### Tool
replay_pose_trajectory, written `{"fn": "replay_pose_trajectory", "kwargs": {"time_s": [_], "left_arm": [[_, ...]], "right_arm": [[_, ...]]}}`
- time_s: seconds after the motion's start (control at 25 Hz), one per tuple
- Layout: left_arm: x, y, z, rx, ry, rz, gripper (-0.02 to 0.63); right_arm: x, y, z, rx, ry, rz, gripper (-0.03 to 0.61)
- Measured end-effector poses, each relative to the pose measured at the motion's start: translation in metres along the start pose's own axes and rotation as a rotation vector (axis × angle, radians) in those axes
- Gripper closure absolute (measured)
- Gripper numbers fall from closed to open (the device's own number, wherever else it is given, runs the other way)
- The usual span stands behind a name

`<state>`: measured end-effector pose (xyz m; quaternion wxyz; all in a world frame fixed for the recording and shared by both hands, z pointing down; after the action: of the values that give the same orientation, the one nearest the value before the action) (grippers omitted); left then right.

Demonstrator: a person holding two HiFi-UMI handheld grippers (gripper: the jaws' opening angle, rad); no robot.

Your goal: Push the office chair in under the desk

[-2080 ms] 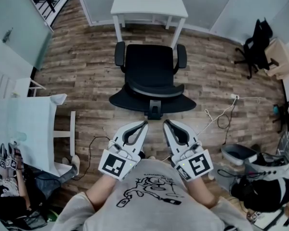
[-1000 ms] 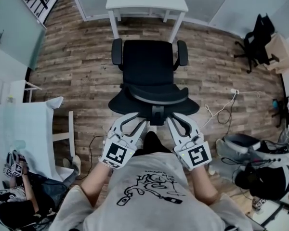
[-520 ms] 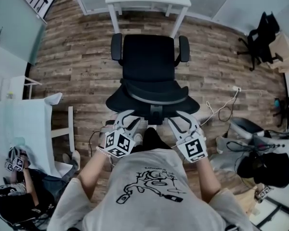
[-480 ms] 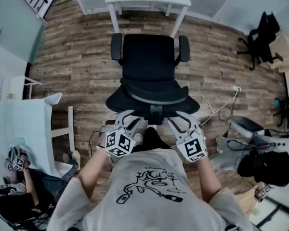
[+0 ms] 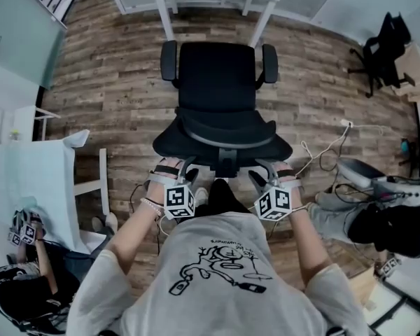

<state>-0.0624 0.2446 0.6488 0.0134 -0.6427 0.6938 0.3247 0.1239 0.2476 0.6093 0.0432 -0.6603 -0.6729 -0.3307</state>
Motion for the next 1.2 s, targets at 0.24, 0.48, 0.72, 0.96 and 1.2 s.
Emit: {"fn": "replay_pose_trajectory", "kwargs": {"time_s": [0.24, 0.48, 0.72, 0.96, 1.2], "left_arm": [[0.001, 0.019, -0.022, 0.077, -0.004, -0.072, 0.399], [0.003, 0.022, -0.032, 0.104, 0.009, -0.141, 0.489], [0.002, 0.022, -0.031, 0.104, 0.036, -0.128, 0.508], [0.002, 0.023, -0.033, 0.093, 0.049, -0.125, 0.508], [0.011, 0.030, -0.042, 0.112, 0.026, -0.083, 0.511]], "right_arm": [[0.022, 0.037, -0.035, 0.136, -0.063, 0.089, 0.377], [0.019, 0.045, -0.044, 0.144, -0.024, 0.101, 0.448], [0.016, 0.045, -0.044, 0.142, -0.044, 0.086, 0.453], [0.017, 0.047, -0.047, 0.136, -0.050, 0.070, 0.453], [0.010, 0.046, -0.058, 0.145, -0.056, 0.065, 0.453]]}}
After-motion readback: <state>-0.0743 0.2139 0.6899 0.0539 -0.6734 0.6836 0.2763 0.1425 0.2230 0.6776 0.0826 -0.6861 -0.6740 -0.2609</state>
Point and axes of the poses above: the fingertips, and each gripper's own axes: z backward along the fingers, x to its left, y out of its underside, the point moved 3 cm from there along z, backward along the fingers, and after that the axes turned 6 degrees about z, right-handed, at the moved point
